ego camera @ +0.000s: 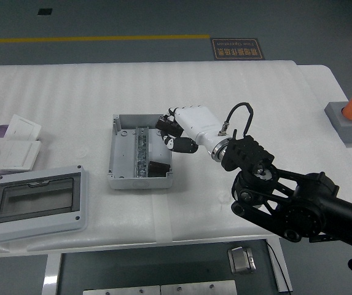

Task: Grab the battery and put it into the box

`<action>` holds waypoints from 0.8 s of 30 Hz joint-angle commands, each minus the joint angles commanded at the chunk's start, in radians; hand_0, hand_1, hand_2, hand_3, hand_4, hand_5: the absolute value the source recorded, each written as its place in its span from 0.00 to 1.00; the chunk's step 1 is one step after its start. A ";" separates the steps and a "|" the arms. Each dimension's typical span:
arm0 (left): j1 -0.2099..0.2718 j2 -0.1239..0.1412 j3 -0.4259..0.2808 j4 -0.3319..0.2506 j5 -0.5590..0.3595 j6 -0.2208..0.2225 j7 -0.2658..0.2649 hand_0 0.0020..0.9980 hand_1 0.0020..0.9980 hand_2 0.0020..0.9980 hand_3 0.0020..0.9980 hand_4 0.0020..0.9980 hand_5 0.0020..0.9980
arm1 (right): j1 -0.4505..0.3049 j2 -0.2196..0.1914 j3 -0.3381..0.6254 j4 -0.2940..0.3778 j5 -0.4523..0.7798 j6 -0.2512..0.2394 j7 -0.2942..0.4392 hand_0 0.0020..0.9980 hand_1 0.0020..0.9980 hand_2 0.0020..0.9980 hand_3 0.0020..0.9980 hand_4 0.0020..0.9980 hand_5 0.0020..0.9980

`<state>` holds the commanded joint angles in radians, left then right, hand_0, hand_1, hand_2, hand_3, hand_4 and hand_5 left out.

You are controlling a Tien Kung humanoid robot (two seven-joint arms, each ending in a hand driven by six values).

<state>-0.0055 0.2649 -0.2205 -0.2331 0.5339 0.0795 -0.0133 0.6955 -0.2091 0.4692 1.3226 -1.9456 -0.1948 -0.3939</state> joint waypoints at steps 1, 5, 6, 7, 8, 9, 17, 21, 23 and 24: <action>0.001 0.000 0.002 0.000 -0.001 0.000 0.001 0.63 0.66 0.54 0.59 0.49 0.42 | -0.003 0.010 -0.002 -0.008 0.000 0.001 0.002 0.51 0.49 0.47 0.68 0.48 0.40; 0.003 0.001 0.006 -0.003 0.005 -0.001 0.020 0.63 0.66 0.54 0.59 0.49 0.42 | -0.019 0.043 -0.012 -0.048 -0.003 0.004 0.002 0.51 0.49 0.47 0.68 0.48 0.40; 0.003 0.001 0.006 -0.003 0.006 -0.001 0.024 0.63 0.66 0.54 0.59 0.49 0.43 | -0.022 0.047 -0.014 -0.054 -0.004 0.005 0.002 0.76 0.76 0.77 0.86 0.72 0.59; 0.004 0.001 0.006 -0.004 0.006 -0.002 0.027 0.63 0.66 0.54 0.59 0.49 0.43 | -0.025 0.050 -0.016 -0.059 -0.007 0.005 0.001 0.76 0.76 0.77 0.86 0.72 0.59; 0.005 0.001 0.006 -0.004 0.007 -0.003 0.029 0.63 0.66 0.54 0.59 0.49 0.43 | -0.028 0.053 -0.018 -0.063 -0.009 0.005 0.001 0.76 0.76 0.77 0.86 0.72 0.59; 0.006 0.001 0.007 -0.005 0.007 -0.003 0.032 0.63 0.66 0.54 0.59 0.49 0.43 | -0.030 0.055 -0.020 -0.066 -0.012 0.005 0.000 0.76 0.76 0.77 0.86 0.72 0.59; 0.009 -0.001 0.007 -0.006 0.009 -0.005 0.040 0.63 0.66 0.54 0.59 0.50 0.43 | -0.035 0.056 -0.021 -0.069 -0.006 -0.005 0.003 1.00 0.91 0.94 0.99 0.80 0.62; 0.009 -0.002 0.007 -0.006 0.009 -0.005 0.041 0.63 0.66 0.54 0.59 0.50 0.43 | -0.041 0.050 -0.012 -0.060 -0.001 -0.014 0.009 1.00 0.93 0.95 0.99 0.82 0.64; 0.009 -0.002 0.007 -0.006 0.010 -0.005 0.041 0.63 0.66 0.54 0.59 0.50 0.43 | -0.049 0.036 0.012 -0.045 0.004 -0.023 0.014 1.00 0.93 0.95 0.99 0.82 0.64; 0.010 -0.003 0.006 -0.006 0.011 -0.005 0.041 0.63 0.66 0.54 0.59 0.50 0.43 | -0.055 0.025 0.031 -0.036 0.007 -0.030 0.017 1.00 0.92 0.95 0.99 0.83 0.64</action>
<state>0.0042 0.2622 -0.2141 -0.2392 0.5444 0.0740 0.0279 0.6404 -0.1838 0.4998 1.2871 -1.9384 -0.2245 -0.3766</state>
